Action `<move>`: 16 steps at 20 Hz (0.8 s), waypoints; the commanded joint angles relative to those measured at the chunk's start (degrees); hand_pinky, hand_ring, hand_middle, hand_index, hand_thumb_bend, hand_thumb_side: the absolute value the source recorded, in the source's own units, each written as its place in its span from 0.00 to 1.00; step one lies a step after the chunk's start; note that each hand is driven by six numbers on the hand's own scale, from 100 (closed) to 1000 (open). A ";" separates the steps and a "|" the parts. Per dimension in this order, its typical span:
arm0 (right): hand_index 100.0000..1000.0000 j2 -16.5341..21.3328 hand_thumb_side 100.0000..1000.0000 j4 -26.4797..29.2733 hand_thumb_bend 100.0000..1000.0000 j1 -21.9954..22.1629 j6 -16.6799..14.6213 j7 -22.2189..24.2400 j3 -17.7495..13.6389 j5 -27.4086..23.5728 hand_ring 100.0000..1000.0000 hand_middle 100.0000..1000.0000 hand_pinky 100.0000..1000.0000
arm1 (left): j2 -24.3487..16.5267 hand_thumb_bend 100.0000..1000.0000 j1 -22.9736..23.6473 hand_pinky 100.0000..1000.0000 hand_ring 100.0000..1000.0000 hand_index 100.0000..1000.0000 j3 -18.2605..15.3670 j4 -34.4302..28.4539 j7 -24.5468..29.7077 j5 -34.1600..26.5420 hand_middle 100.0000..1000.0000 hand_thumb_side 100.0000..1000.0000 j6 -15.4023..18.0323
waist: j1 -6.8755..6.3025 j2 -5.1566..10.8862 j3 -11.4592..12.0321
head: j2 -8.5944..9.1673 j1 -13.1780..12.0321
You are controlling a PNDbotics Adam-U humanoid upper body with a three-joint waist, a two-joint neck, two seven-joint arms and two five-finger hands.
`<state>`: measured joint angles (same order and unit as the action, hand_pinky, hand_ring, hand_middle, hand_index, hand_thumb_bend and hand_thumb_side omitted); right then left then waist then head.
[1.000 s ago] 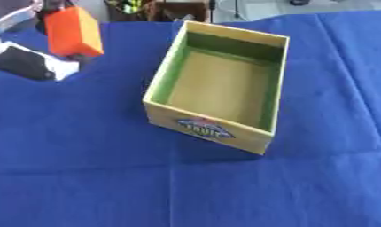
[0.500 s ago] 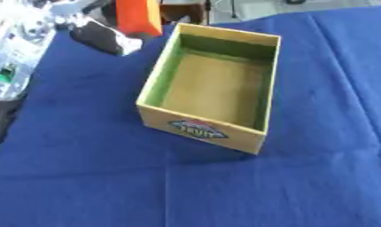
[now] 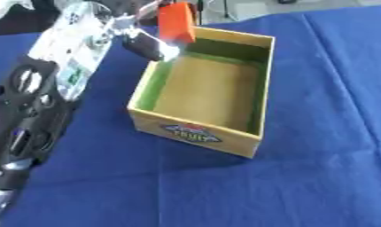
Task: Pick up objects on the table and place them in the box.
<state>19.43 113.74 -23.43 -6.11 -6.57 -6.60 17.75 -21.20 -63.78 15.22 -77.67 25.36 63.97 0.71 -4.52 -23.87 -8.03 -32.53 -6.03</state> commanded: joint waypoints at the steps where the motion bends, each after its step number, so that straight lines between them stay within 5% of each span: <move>1: 0.77 0.44 0.50 0.85 0.00 -0.86 -0.33 -0.06 -0.01 -0.73 0.62 0.56 0.71 | 1.64 0.00 -1.39 0.20 0.38 0.49 0.74 1.83 -1.62 3.00 0.27 0.43 -0.07 | 0.16 1.03 -0.28 | 0.97 -0.33; 13: 0.78 -0.35 0.50 0.85 0.00 -1.15 0.09 -0.14 0.02 -0.82 0.62 0.56 0.71 | 7.08 0.00 0.10 0.22 0.39 0.51 0.74 7.43 -1.89 12.83 0.28 0.44 5.15 | -0.01 0.32 -0.99 | 1.15 -0.54; 16: 0.78 -0.40 0.50 0.85 0.00 -1.09 0.17 -0.21 -0.04 -0.78 0.62 0.56 0.71 | 7.65 0.00 0.33 0.25 0.42 0.62 0.67 8.83 -0.82 10.98 0.33 0.48 6.49 | 0.05 0.35 -1.02 | 0.90 -0.52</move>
<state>18.39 113.74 -24.00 -6.03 -6.61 -6.34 17.36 -13.36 -62.51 16.38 -68.66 24.31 75.45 6.59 -4.86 -24.74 -8.98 -31.99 -6.42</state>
